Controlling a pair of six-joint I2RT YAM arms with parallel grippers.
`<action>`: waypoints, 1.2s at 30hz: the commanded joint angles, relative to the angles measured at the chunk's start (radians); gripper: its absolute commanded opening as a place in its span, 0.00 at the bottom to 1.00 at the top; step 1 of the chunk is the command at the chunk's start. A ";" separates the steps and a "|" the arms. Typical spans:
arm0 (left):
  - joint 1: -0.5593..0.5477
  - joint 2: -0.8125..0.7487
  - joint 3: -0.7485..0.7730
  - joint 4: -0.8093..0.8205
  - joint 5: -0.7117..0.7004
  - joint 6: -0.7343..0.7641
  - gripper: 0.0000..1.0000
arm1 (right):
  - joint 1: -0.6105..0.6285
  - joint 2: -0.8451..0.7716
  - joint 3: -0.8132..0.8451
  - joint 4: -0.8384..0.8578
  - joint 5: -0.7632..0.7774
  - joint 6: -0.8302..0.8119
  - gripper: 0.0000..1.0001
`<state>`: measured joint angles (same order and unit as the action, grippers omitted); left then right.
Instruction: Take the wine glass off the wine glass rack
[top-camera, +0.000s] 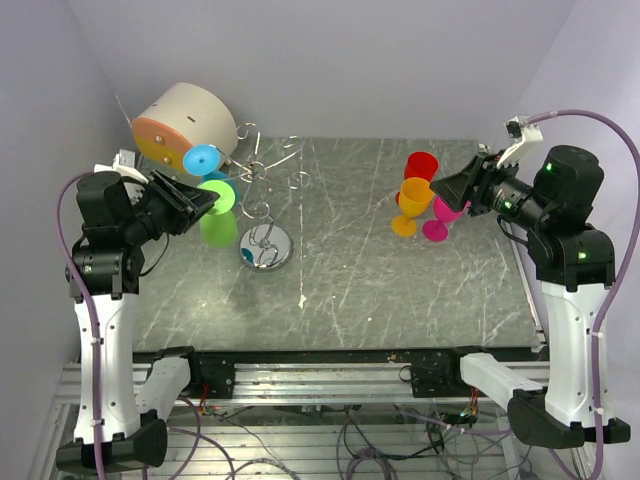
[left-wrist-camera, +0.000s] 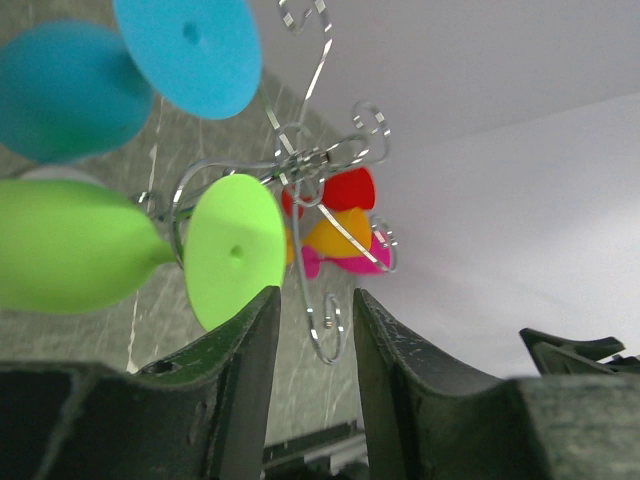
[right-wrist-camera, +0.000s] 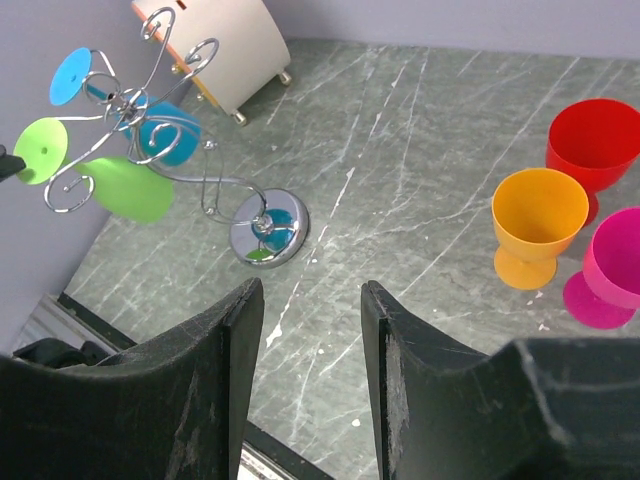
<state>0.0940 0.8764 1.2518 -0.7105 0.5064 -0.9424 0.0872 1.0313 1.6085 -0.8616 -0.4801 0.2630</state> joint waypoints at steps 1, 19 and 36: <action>-0.012 -0.019 0.069 -0.064 0.095 0.022 0.44 | 0.005 -0.009 0.024 -0.011 -0.001 0.004 0.44; -0.027 -0.124 -0.051 -0.098 0.032 0.028 0.59 | 0.005 -0.025 -0.044 0.043 -0.004 0.019 0.42; -0.028 -0.087 -0.154 0.062 -0.008 -0.055 0.54 | 0.005 -0.029 -0.038 0.050 0.026 0.005 0.42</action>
<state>0.0746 0.7971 1.0996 -0.7300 0.5148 -0.9703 0.0872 1.0161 1.5696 -0.8276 -0.4690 0.2764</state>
